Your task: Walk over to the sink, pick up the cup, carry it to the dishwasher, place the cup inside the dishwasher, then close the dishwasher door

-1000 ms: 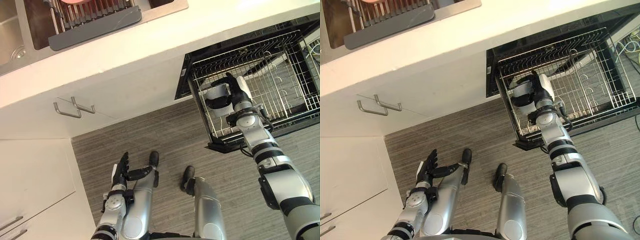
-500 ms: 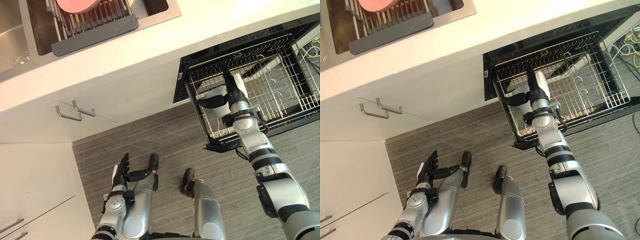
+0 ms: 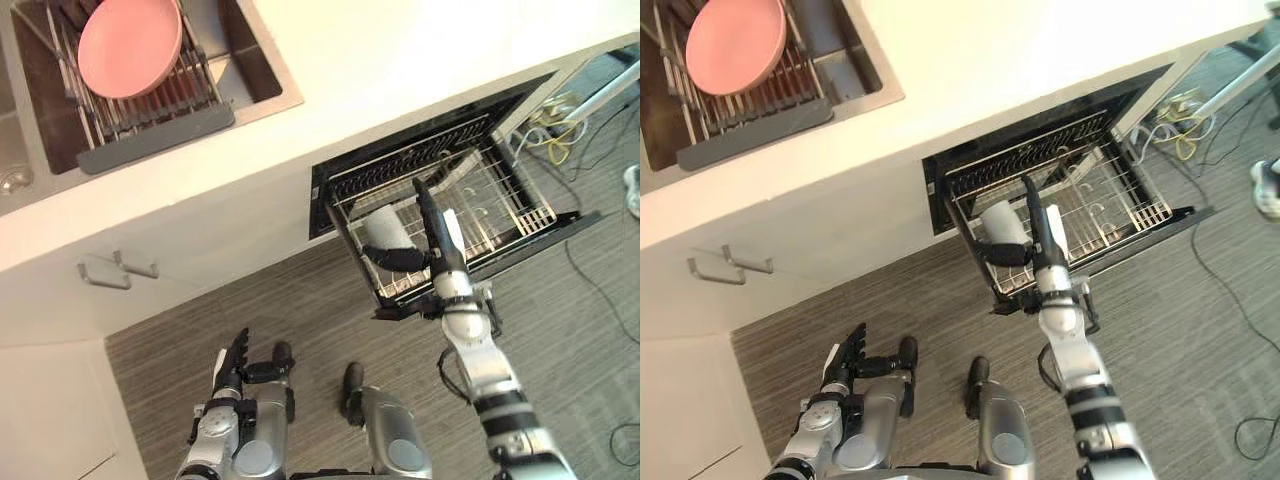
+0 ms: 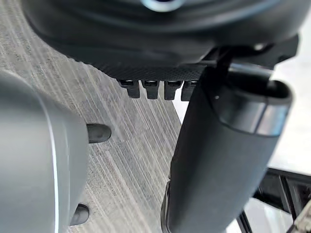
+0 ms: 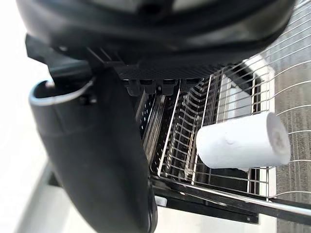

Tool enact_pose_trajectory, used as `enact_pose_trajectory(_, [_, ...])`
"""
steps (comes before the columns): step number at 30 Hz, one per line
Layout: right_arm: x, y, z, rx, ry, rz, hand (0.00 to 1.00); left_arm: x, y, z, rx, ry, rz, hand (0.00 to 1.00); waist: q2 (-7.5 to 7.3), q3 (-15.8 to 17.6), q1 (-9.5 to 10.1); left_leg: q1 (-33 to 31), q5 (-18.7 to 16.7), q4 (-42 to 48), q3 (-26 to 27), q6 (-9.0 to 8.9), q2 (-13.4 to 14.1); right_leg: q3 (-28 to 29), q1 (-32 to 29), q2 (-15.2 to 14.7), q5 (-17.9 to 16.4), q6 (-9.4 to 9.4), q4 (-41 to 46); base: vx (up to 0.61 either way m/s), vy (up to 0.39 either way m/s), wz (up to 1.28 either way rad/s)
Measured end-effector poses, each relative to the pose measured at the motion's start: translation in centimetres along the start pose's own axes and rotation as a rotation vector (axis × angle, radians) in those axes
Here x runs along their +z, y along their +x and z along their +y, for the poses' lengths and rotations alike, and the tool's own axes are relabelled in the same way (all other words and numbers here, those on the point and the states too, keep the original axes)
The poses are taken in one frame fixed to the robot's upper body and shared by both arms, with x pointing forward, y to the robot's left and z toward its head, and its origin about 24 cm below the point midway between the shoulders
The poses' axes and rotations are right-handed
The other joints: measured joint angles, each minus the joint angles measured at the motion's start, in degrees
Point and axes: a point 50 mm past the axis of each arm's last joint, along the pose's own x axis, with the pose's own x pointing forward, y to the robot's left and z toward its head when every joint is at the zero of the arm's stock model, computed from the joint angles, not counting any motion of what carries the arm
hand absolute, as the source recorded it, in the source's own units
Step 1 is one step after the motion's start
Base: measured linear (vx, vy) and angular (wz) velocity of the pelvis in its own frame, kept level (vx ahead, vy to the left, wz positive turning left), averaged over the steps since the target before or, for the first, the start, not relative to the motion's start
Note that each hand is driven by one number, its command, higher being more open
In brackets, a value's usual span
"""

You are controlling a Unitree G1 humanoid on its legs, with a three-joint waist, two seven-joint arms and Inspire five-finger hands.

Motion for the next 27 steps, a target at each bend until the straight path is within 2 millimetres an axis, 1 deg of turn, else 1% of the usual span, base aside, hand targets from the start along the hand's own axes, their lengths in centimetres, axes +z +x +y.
enact_pose_trajectory(1, [-0.2,-0.6,0.1,-0.006,0.013,0.006,1.00,-0.3,-0.1,0.0,-0.001,0.004,0.012,1.00,0.04,-0.81,-0.07,0.52,0.06,-0.59,0.13,-0.02,0.02,0.05,0.60,0.10,0.22,0.16,-0.85,0.13,0.006,-0.08])
enact_pose_trajectory(3, [-1.0,-2.6,0.4,-0.018,0.046,0.037,1.00,-1.7,-0.6,-0.1,-0.012,0.022,0.062,1.00,0.14,-4.17,-0.55,3.05,0.09,-2.73,0.61,-0.03,-0.09,0.25,3.12,0.23,0.66,0.64,-3.44,0.14,0.002,-0.10])
enact_pose_trajectory(5, [-1.3,-3.6,0.6,-0.023,0.056,0.053,1.00,-2.3,-0.9,-0.2,-0.019,0.035,0.081,1.00,0.33,-5.52,-0.69,5.29,0.11,-4.18,1.10,-0.06,-0.10,0.39,5.31,0.41,0.96,0.83,-5.13,0.10,-0.007,-0.11])
enact_pose_trajectory(6, [-1.5,-4.6,0.8,-0.029,0.066,0.067,1.00,-2.9,-1.2,-0.4,-0.022,0.033,0.103,1.00,0.65,-7.35,-0.99,6.81,0.29,-5.63,1.26,-0.35,-0.10,0.40,6.79,0.55,1.33,0.99,-6.69,0.09,-0.013,-0.09])
enact_pose_trajectory(7, [-1.6,-5.1,1.0,-0.030,0.063,0.072,1.00,-3.4,-1.4,-0.5,-0.025,0.033,0.122,1.00,0.96,-8.55,-1.35,7.40,0.39,-6.34,1.27,-0.49,-0.11,0.39,7.30,0.62,1.46,1.06,-7.34,0.10,-0.019,-0.06])
enact_pose_trajectory(10, [-1.8,-6.4,1.3,-0.047,0.082,0.096,1.00,-4.3,-1.9,-1.0,-0.036,0.043,0.158,1.00,1.96,-10.59,-1.70,9.74,0.73,-8.21,1.41,-1.04,-0.08,0.44,9.26,0.79,1.61,1.23,-8.55,0.06,-0.020,-0.03])
enact_pose_trajectory(14, [-1.4,-7.0,1.5,-0.068,0.082,0.090,1.00,-4.7,-2.0,-1.1,-0.038,0.056,0.172,1.00,2.29,-10.94,-2.08,11.52,0.95,-8.85,1.37,-1.40,0.13,0.49,11.01,1.02,1.62,1.25,-9.07,0.00,0.000,0.00])
enact_pose_trajectory(19, [-0.3,-6.9,1.3,-0.107,0.102,0.038,1.00,-5.3,-2.4,-1.0,-0.024,0.060,0.193,1.00,2.95,-11.69,-2.73,12.89,0.89,-8.75,1.47,-1.51,0.15,0.78,12.42,1.05,1.75,1.35,-9.18,-0.02,0.004,-0.01])
enact_pose_trajectory(20, [0.0,-6.9,1.3,-0.120,0.107,0.026,1.00,-5.3,-2.4,-1.0,-0.024,0.063,0.193,1.00,2.97,-11.69,-2.64,12.59,0.57,-7.63,1.48,-1.83,0.16,0.77,12.62,1.03,1.83,1.22,-9.13,-0.07,0.007,0.05])
enact_pose_trajectory(21, [0.3,-7.0,1.1,-0.129,0.109,0.014,1.00,-5.2,-2.3,-0.9,-0.025,0.067,0.188,1.00,3.08,-11.62,-2.52,11.21,-0.58,-4.81,1.41,-2.51,0.27,0.59,12.69,1.02,1.96,1.00,-9.12,-0.08,0.004,0.08])
enact_pose_trajectory(22, [0.4,-7.0,1.1,-0.131,0.110,0.007,1.00,-5.2,-2.3,-0.9,-0.026,0.068,0.185,1.00,3.22,-11.52,-2.49,10.10,-1.40,-2.65,1.37,-2.55,0.41,0.39,12.74,1.06,2.03,0.89,-9.11,-0.09,-0.004,0.16])
enact_pose_trajectory(23, [0.7,-7.0,1.0,-0.139,0.111,-0.009,1.00,-5.0,-2.2,-1.1,-0.028,0.067,0.179,1.00,3.78,-11.21,-2.43,7.70,-3.28,2.31,1.46,-2.94,1.04,-0.26,13.06,1.39,2.15,0.69,-9.10,-0.10,-0.006,0.28])
enact_pose_trajectory(24, [1.0,-7.1,0.8,-0.149,0.108,-0.019,1.00,-4.9,-2.2,-1.2,-0.031,0.065,0.174,1.00,4.35,-10.86,-2.41,5.80,-4.66,6.39,2.82,-3.97,1.78,-1.29,13.69,1.69,2.13,0.60,-9.09,-0.11,-0.004,0.35])
enact_pose_trajectory(25, [1.1,-7.1,0.7,-0.152,0.103,-0.027,1.00,-4.8,-2.1,-1.2,-0.030,0.064,0.171,1.00,4.63,-10.68,-2.35,5.04,-5.00,7.77,3.90,-4.33,2.24,-1.81,13.97,1.76,2.07,0.50,-9.09,-0.10,0.003,0.39])
enact_pose_trajectory(26, [1.4,-7.1,0.5,-0.154,0.094,-0.043,1.00,-4.8,-2.1,-1.2,-0.029,0.063,0.167,1.00,4.98,-10.54,-2.28,4.38,-5.43,8.47,6.51,-4.51,3.06,-2.55,14.20,1.85,1.97,0.32,-9.09,-0.15,0.020,0.44])
enact_pose_trajectory(27, [1.9,-7.1,0.1,-0.161,0.084,-0.071,1.00,-4.9,-2.1,-1.3,-0.028,0.057,0.169,1.00,5.75,-10.68,-1.88,4.24,-6.51,8.01,9.50,-2.71,4.19,-3.83,14.45,2.02,1.80,0.06,-9.07,-0.13,0.024,0.41])
